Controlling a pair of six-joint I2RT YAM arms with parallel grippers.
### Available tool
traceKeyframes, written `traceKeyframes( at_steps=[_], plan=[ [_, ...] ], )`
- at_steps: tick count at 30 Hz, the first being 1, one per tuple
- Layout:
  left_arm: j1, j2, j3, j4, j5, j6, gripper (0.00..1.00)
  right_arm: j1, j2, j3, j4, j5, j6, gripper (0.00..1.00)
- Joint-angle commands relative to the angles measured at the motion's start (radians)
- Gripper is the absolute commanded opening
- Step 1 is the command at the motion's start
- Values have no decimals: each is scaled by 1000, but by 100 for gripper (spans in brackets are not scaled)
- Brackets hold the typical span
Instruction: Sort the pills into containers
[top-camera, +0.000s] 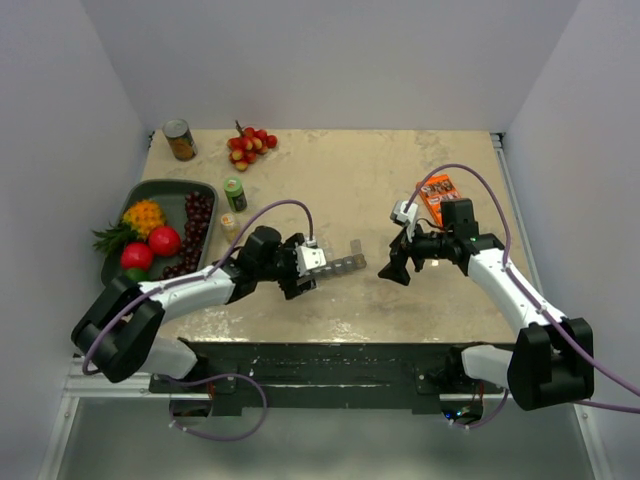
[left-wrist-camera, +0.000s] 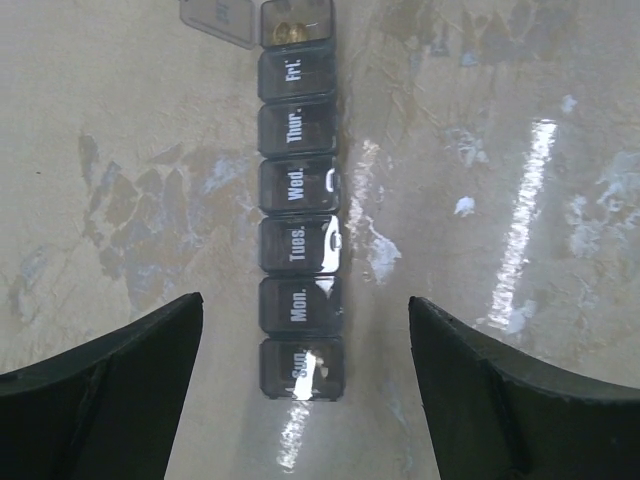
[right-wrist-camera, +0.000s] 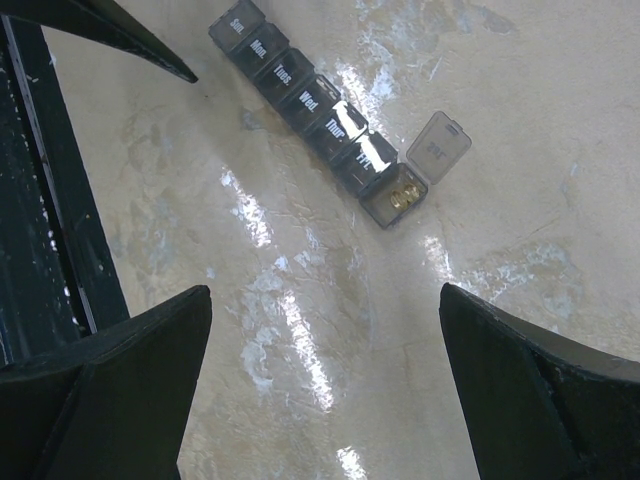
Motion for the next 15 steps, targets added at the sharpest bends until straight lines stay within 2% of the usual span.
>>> traceKeyframes(
  at_steps=[1, 6, 15],
  plan=[
    [-3, 62, 69, 26, -87, 58, 85, -3, -3, 8, 4, -30, -14, 99],
    [-5, 135, 117, -22, -61, 62, 73, -2, -2, 8, 4, -33, -12, 99],
    [-28, 168, 126, -43, -55, 84, 71, -2, 33, 22, 53, 3, 73, 99]
  ],
)
